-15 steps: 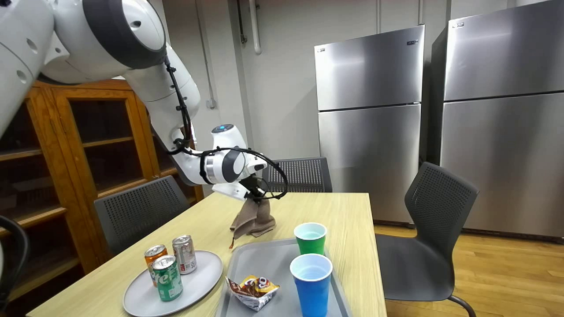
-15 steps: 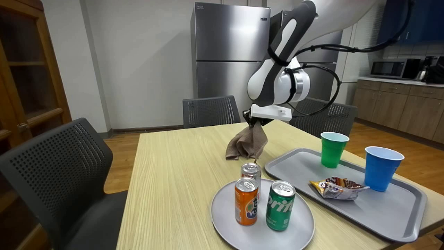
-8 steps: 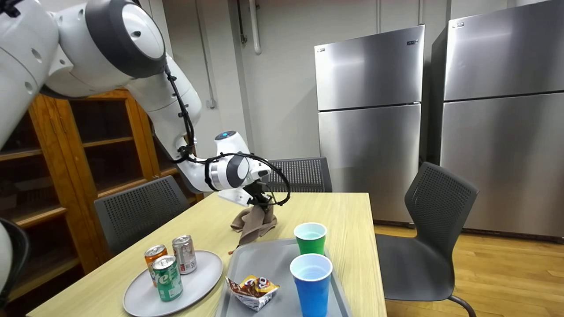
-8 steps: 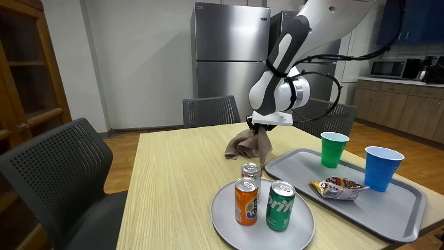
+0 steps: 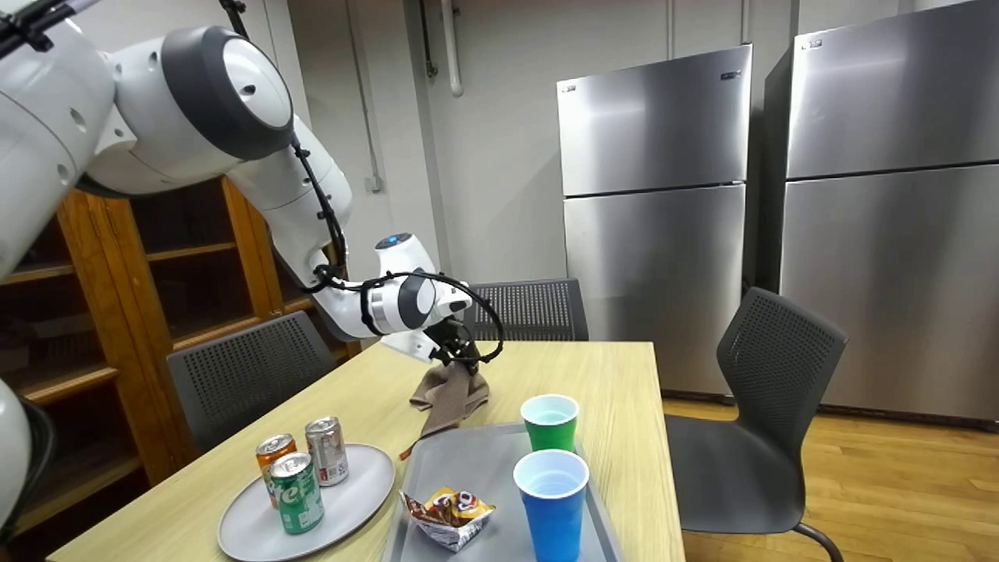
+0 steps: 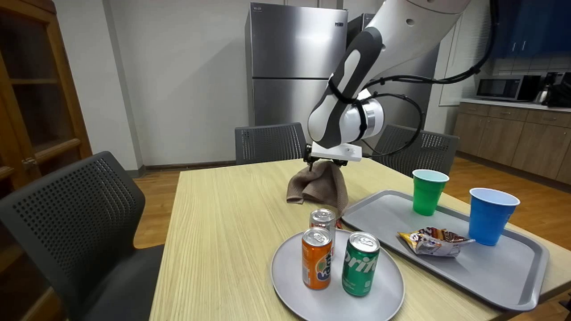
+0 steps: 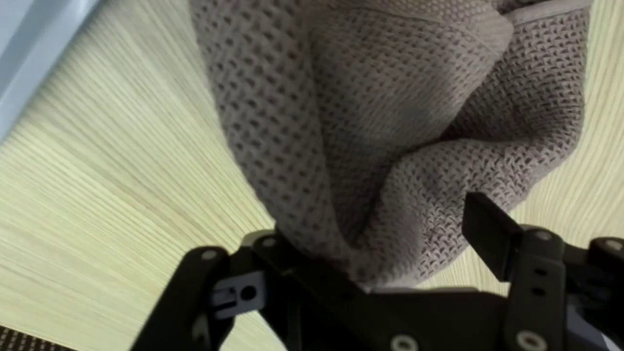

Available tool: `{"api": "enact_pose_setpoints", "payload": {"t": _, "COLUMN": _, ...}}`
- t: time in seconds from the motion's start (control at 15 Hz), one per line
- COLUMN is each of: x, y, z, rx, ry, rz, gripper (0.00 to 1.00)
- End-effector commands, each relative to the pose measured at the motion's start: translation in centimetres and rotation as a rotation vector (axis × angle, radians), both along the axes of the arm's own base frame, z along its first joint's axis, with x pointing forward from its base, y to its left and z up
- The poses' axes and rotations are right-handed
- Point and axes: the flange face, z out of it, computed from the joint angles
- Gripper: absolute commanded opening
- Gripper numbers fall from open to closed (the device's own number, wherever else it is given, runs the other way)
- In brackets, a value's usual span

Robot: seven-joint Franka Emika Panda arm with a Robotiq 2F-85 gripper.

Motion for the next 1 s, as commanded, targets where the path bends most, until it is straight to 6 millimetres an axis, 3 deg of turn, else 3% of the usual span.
{"api": "enact_pose_setpoints", "payload": {"t": 0.0, "x": 1.1, "y": 0.8, "z": 1.8, "rx": 0.028, "ry": -0.004, "rz": -0.021, "gripper": 1.00}}
{"api": "enact_pose_setpoints", "payload": {"t": 0.07, "x": -0.1, "y": -0.3, "z": 3.0, "rx": 0.032, "ry": -0.013, "rz": -0.019, "gripper": 1.00}}
{"api": "enact_pose_setpoints", "payload": {"t": 0.47, "x": -1.9, "y": -3.6, "z": 6.8, "rx": 0.053, "ry": -0.007, "rz": -0.054, "gripper": 1.00}}
{"api": "enact_pose_setpoints", "payload": {"t": 0.93, "x": -5.2, "y": -5.9, "z": 11.3, "rx": 0.088, "ry": 0.036, "rz": -0.021, "gripper": 1.00}}
